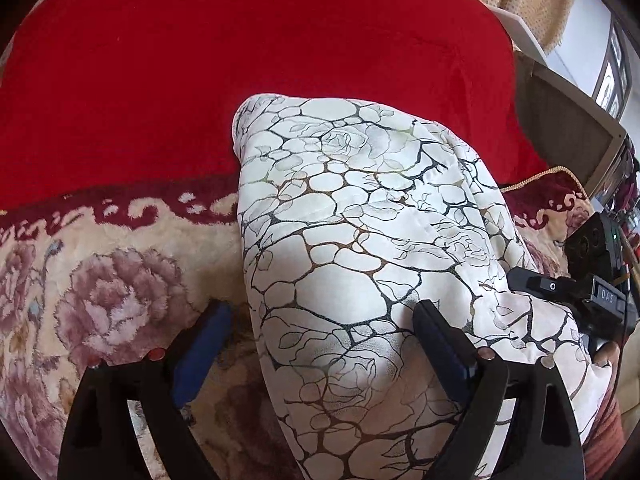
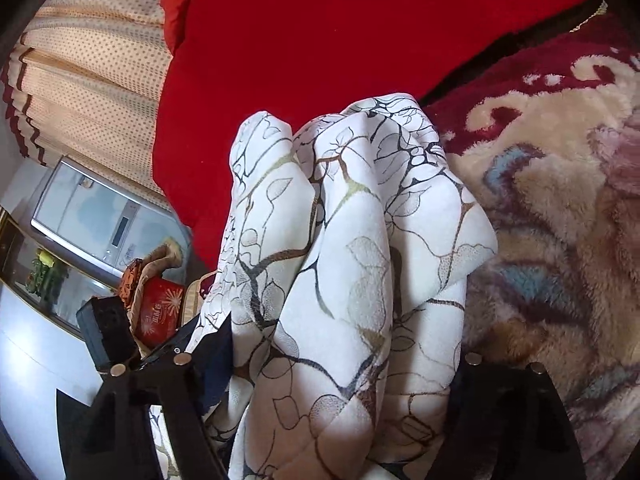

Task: Fold large clothes

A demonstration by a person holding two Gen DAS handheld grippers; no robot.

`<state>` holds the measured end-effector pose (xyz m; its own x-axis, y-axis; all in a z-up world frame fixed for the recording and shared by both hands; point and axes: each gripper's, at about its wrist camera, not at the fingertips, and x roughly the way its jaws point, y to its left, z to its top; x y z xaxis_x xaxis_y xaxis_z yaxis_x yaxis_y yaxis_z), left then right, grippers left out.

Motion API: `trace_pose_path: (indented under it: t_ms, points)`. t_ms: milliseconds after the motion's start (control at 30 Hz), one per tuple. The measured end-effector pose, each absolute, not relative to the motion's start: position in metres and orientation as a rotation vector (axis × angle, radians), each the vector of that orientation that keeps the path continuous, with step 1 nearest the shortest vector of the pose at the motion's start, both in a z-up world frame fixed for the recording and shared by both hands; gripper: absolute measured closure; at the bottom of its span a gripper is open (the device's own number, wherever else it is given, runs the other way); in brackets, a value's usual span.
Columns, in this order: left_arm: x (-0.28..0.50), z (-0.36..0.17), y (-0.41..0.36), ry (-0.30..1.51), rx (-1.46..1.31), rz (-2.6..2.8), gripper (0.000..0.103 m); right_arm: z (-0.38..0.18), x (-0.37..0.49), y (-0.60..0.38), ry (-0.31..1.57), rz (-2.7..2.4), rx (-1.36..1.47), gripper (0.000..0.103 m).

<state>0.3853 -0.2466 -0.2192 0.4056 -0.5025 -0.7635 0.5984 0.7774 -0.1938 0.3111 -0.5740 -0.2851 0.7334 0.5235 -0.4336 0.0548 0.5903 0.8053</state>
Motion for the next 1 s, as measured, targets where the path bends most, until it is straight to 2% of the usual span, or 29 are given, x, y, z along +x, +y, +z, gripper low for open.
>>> trace_pose_path:
  t_ms: [267, 367, 433, 500, 533, 700, 833, 1000]
  points:
    - [0.427, -0.258, -0.227, 1.203, -0.275, -0.875, 0.009, -0.287, 0.303, -0.572, 0.704, 0.293, 0.909, 0.022]
    - [0.431, -0.266, -0.227, 1.227, -0.324, -0.898, 0.009, -0.287, 0.303, -0.571, 0.702, 0.287, 0.904, 0.022]
    - [0.432, -0.263, -0.227, 1.219, -0.322, -0.901, 0.013, -0.286, 0.303, -0.569, 0.704, 0.277, 0.898, 0.022]
    - [0.429, -0.258, -0.227, 1.202, -0.31, -0.891, 0.023, -0.282, 0.302, -0.564, 0.705, 0.258, 0.884, 0.024]
    - [0.426, -0.254, -0.227, 1.188, -0.297, -0.886, 0.025, -0.28, 0.302, -0.561, 0.707, 0.247, 0.872, 0.026]
    - [0.42, -0.239, -0.224, 1.114, -0.241, -0.873, 0.05, -0.259, 0.299, -0.545, 0.698, 0.196, 0.78, 0.04]
    - [0.413, -0.22, -0.221, 1.059, -0.203, -0.889, 0.055, -0.238, 0.293, -0.53, 0.663, 0.167, 0.717, 0.047]
    - [0.394, -0.202, -0.213, 0.998, -0.134, -0.885, 0.056, -0.219, 0.286, -0.518, 0.622, 0.17, 0.694, 0.049]
